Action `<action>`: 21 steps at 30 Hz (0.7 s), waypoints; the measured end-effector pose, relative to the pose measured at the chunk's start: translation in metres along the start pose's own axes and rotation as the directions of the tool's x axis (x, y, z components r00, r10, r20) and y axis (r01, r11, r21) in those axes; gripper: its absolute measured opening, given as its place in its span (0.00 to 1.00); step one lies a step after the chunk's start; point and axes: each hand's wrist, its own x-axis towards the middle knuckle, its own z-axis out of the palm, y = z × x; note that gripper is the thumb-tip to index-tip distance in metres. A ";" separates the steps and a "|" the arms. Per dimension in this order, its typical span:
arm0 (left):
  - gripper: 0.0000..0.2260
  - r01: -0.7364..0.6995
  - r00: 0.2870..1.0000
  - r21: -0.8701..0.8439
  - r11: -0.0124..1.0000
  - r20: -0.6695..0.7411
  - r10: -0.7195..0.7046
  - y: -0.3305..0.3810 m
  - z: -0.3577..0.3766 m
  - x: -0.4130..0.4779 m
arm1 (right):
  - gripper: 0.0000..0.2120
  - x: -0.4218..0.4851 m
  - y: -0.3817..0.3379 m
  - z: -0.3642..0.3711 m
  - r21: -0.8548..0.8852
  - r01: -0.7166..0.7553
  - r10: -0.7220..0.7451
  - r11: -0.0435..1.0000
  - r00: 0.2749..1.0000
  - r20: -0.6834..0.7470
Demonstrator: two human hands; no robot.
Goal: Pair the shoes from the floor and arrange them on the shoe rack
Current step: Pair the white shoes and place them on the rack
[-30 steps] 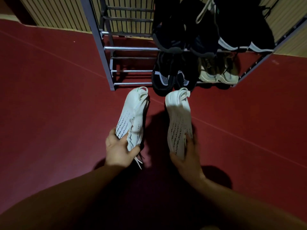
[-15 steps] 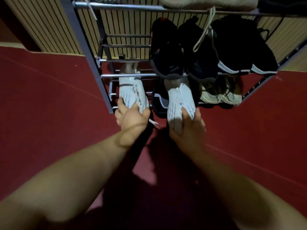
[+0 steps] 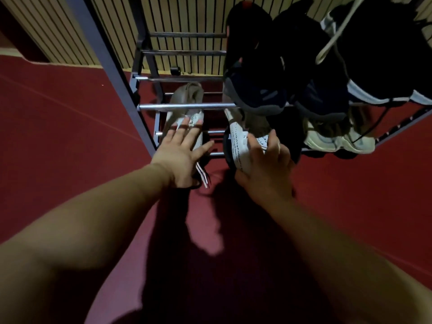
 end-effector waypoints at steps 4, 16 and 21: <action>0.40 0.308 0.951 -0.123 0.943 0.015 -0.308 -0.001 -0.009 0.009 | 0.38 0.022 -0.015 0.003 -0.088 -0.049 0.053 0.995 0.998 0.045; 0.28 0.177 0.938 0.393 0.902 0.211 -0.276 0.004 0.000 0.020 | 0.36 0.069 -0.071 0.022 -0.077 -0.042 0.054 0.996 0.985 0.162; 0.30 0.067 0.954 0.430 0.900 0.238 -0.184 -0.003 -0.018 0.014 | 0.29 0.075 -0.079 0.021 -0.007 -0.094 0.093 0.996 0.967 0.236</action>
